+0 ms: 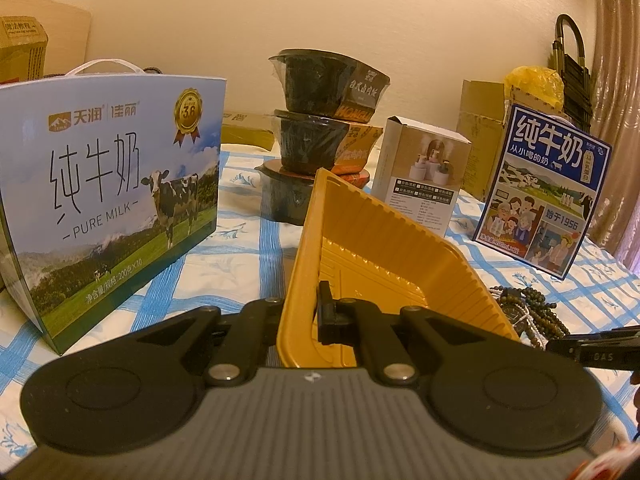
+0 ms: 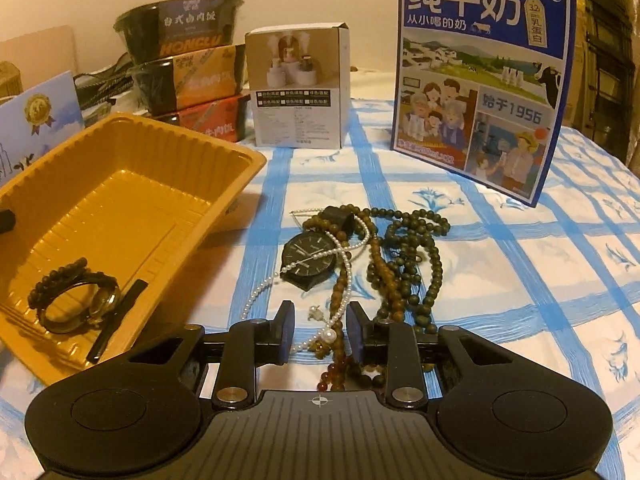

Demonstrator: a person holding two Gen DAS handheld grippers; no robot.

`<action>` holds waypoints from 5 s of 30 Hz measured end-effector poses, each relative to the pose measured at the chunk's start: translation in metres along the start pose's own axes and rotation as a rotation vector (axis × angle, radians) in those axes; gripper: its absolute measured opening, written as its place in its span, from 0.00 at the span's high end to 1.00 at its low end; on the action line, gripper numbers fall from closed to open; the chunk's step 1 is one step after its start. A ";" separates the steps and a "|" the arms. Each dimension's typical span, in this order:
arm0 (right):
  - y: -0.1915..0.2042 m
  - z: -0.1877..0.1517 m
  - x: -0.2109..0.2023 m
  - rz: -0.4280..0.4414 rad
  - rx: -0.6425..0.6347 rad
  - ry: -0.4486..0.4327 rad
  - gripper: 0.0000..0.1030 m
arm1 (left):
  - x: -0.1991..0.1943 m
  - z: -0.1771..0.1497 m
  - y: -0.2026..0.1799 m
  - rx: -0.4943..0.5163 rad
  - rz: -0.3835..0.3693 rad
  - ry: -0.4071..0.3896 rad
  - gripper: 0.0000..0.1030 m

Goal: Organize jewelry

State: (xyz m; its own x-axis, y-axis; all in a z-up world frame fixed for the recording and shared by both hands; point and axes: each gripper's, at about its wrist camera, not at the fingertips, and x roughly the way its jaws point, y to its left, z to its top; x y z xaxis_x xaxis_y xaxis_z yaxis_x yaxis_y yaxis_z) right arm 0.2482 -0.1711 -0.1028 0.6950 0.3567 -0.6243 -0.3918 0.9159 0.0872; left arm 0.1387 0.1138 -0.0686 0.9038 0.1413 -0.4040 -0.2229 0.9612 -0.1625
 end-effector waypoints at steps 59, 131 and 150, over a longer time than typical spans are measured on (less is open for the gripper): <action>0.000 -0.004 -0.036 0.131 0.120 -0.068 0.73 | 0.000 -0.002 0.000 -0.002 -0.001 -0.001 0.95; 0.092 0.020 -0.033 0.455 -0.051 -0.046 0.90 | 0.000 -0.001 0.003 -0.016 -0.003 0.002 0.95; 0.011 -0.017 -0.070 0.195 0.141 -0.058 0.66 | -0.001 -0.002 0.003 -0.017 -0.002 0.005 0.95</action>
State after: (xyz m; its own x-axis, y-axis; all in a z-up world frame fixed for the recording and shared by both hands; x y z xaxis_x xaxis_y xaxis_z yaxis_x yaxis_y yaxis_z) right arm 0.1848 -0.1893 -0.0710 0.6495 0.5352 -0.5402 -0.4363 0.8441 0.3117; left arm 0.1362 0.1164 -0.0709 0.9026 0.1379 -0.4077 -0.2271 0.9573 -0.1791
